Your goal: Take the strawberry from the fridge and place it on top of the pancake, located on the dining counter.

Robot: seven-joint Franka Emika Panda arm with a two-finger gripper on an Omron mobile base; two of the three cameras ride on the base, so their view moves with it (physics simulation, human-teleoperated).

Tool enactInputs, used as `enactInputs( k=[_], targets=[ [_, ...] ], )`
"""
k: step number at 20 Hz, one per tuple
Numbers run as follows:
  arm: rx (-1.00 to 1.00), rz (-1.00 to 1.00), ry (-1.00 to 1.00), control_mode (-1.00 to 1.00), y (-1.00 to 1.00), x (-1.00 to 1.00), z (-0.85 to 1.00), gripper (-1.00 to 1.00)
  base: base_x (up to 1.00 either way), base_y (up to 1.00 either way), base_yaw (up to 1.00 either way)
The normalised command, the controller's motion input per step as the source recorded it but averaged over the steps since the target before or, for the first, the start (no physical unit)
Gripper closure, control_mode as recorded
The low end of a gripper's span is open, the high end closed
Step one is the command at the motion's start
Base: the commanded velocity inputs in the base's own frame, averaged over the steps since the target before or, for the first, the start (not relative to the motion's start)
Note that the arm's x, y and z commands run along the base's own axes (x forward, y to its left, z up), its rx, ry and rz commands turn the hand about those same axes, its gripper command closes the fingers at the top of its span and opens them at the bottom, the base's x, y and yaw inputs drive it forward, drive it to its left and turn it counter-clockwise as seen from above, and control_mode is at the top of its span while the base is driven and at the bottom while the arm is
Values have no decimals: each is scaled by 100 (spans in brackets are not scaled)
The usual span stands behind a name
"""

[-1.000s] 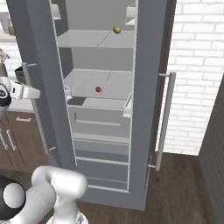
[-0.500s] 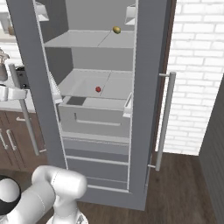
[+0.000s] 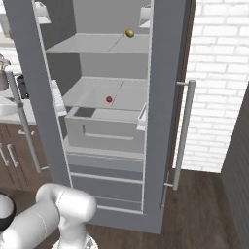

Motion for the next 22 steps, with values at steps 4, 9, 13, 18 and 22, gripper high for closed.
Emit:
enactInputs(
  k=[4,9,13,18,22],
  targets=[
    [0,3,4,-100,0,-33,-13,-100,0,0,0],
    [9,21,0,-100,-40,-88,0,-100,0,0,0],
    [31,36,0,-100,-91,-82,0,-100,0,0,0],
    [53,39,0,-100,-92,-44,24,-100,0,0,0],
    [67,31,0,-100,-90,-31,45,-100,0,0,0]
  ],
)
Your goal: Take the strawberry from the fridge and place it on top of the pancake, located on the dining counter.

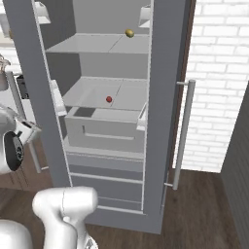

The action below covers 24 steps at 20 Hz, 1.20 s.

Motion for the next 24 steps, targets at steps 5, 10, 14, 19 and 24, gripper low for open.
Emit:
enactInputs(
  k=[5,10,14,19,24],
  targets=[
    [74,21,13,-100,-98,-2,41,-100,0,0,0],
    [65,15,32,-100,-70,24,36,-100,0,0,0],
    [46,10,34,-100,-20,53,7,-100,0,0,0],
    [23,9,39,-100,17,69,-4,-100,0,0,0],
    [2,16,13,-100,45,50,-27,-100,0,0,0]
  ],
)
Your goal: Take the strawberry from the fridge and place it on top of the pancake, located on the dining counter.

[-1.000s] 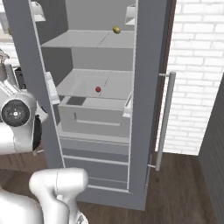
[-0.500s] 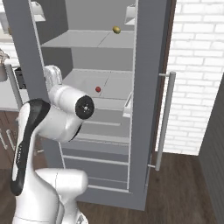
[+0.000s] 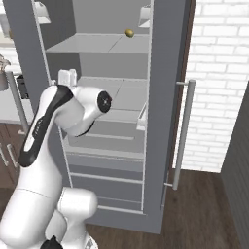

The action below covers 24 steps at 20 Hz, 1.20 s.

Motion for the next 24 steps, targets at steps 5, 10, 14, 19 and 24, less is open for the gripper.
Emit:
enactInputs(
  k=[5,10,14,19,24],
  targets=[
    [4,16,8,-100,27,60,-7,-100,0,0,0],
    [6,21,6,-100,25,60,-11,-100,0,0,0],
    [0,23,3,-100,52,9,-13,-100,0,0,0],
    [0,21,6,-100,75,-4,-11,-100,0,0,0],
    [0,19,6,-100,78,-19,-8,-100,0,0,0]
  ],
)
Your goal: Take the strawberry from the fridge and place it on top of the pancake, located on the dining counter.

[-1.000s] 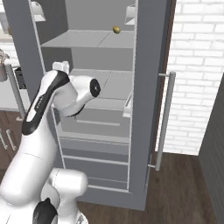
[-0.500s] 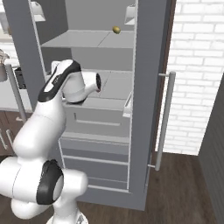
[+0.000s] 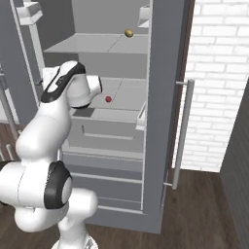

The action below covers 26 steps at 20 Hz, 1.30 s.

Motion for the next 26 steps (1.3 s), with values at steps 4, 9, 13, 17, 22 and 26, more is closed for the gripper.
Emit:
enactInputs(
  k=[4,9,13,17,22,26],
  targets=[
    [0,10,4,-100,71,-18,-7,-100,0,0,0],
    [0,0,0,-100,57,-15,-1,-100,0,0,0],
    [0,0,0,-100,54,-7,0,-100,0,0,0],
    [0,0,0,-100,58,-4,0,-100,0,0,0],
    [0,-1,0,-100,15,-2,-1,-100,0,0,0],
    [0,-3,1,-100,-41,0,-5,-100,0,0,0]
  ],
)
